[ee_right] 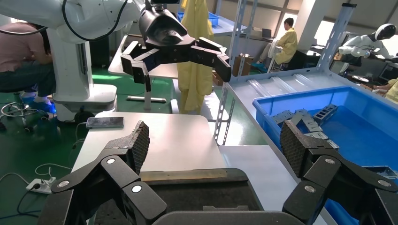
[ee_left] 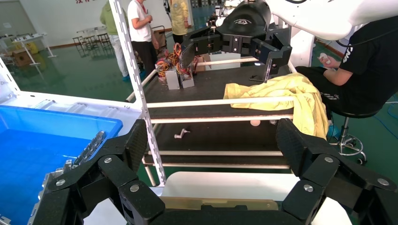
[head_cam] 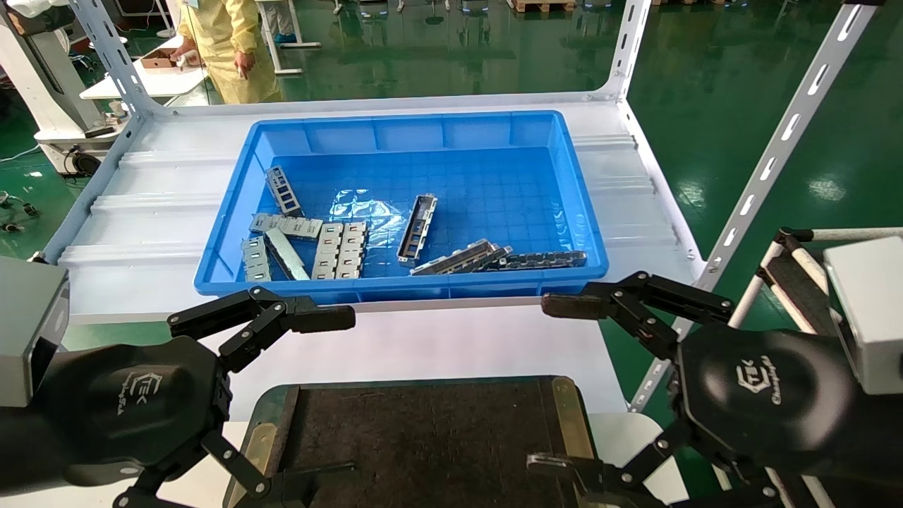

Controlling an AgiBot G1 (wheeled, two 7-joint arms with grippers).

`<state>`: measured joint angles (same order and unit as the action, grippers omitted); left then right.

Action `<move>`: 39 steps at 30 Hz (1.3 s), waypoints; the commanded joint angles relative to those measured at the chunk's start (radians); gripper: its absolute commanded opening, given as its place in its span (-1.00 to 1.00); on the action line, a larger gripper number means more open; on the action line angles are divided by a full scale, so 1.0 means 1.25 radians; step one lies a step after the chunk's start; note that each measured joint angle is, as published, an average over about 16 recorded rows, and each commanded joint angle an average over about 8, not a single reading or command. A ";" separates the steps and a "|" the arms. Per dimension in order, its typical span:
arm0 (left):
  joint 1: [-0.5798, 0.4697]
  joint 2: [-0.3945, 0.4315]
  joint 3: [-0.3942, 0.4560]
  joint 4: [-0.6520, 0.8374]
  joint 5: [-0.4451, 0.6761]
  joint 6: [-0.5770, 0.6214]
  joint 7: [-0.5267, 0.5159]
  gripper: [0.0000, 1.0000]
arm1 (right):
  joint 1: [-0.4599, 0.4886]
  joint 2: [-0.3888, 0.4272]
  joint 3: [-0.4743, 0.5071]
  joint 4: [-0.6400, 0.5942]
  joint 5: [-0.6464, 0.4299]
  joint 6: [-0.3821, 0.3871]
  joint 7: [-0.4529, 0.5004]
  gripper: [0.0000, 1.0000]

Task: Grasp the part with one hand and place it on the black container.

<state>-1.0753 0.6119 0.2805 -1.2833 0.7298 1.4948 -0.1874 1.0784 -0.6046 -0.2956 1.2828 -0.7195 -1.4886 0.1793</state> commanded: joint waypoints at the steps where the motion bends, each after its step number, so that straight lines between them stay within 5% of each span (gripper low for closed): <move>1: 0.000 0.000 0.000 0.000 0.000 0.000 0.000 1.00 | 0.000 0.000 0.001 0.000 -0.001 0.000 0.001 1.00; 39: -0.026 0.029 0.017 0.030 0.040 -0.026 0.001 1.00 | -0.002 -0.005 0.011 0.000 -0.008 -0.005 0.006 1.00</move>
<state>-1.1116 0.6535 0.3039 -1.2368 0.7804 1.4620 -0.1886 1.0760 -0.6105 -0.2813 1.2829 -0.7290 -1.4951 0.1864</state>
